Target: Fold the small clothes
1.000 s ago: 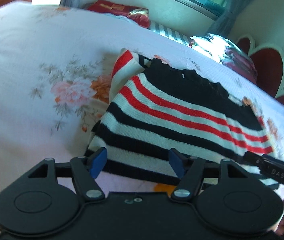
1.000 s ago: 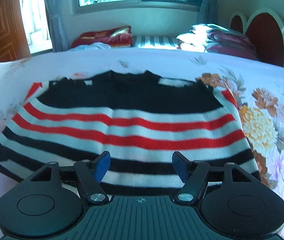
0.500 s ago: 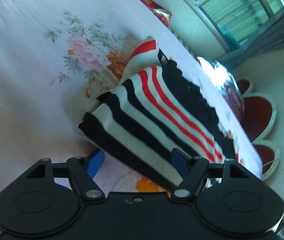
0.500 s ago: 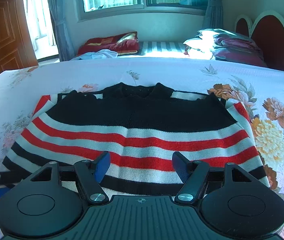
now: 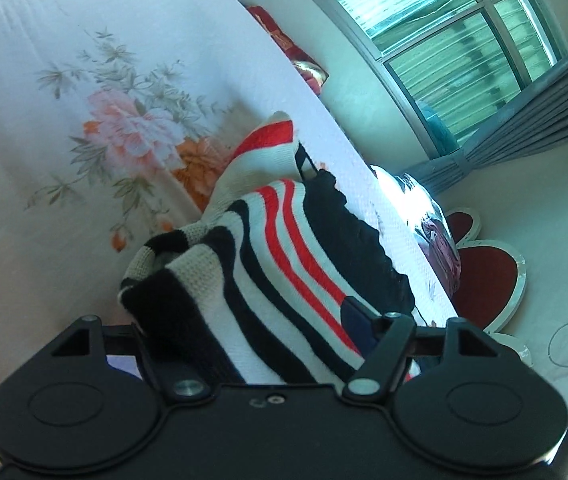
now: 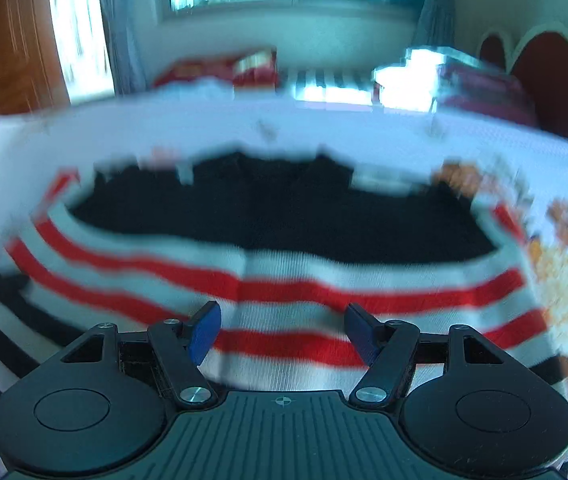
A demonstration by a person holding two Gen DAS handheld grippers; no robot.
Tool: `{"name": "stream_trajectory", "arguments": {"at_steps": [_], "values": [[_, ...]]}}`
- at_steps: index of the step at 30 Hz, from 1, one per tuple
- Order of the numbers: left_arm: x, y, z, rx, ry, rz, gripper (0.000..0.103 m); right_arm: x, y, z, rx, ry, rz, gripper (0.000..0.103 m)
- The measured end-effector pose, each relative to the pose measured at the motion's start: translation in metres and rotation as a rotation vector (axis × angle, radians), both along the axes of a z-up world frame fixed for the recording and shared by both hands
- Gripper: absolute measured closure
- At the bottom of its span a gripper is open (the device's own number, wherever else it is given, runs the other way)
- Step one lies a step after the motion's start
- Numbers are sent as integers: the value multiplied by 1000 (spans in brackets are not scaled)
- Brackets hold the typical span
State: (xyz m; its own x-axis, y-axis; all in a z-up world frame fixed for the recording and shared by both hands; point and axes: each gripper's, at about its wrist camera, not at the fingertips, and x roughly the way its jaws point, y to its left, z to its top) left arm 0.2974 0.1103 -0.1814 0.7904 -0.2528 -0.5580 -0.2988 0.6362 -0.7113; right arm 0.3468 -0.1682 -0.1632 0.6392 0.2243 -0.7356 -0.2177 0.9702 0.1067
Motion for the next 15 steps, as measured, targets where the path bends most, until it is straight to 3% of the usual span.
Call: {"name": "stream_trajectory", "arguments": {"at_steps": [3, 5, 9, 10, 12, 15], "values": [[0, 1, 1, 8, 8, 6, 44, 0, 5, -4, -39, -23, 5, 32], [0, 5, -1, -11, 23, 17, 59, 0, 4, -2, -37, -9, -1, 32], [-1, 11, -5, -37, 23, 10, 62, -4, 0, 6, -15, -29, -63, 32], [-1, 12, -5, -37, 21, 6, 62, -1, 2, -1, -13, 15, -53, 31], [-1, 11, -6, -34, 21, 5, 62, -1, 10, -7, -73, -17, -25, 29], [-1, 10, -4, -34, 33, 13, 65, 3, 9, -8, -75, -3, -25, 27]]}}
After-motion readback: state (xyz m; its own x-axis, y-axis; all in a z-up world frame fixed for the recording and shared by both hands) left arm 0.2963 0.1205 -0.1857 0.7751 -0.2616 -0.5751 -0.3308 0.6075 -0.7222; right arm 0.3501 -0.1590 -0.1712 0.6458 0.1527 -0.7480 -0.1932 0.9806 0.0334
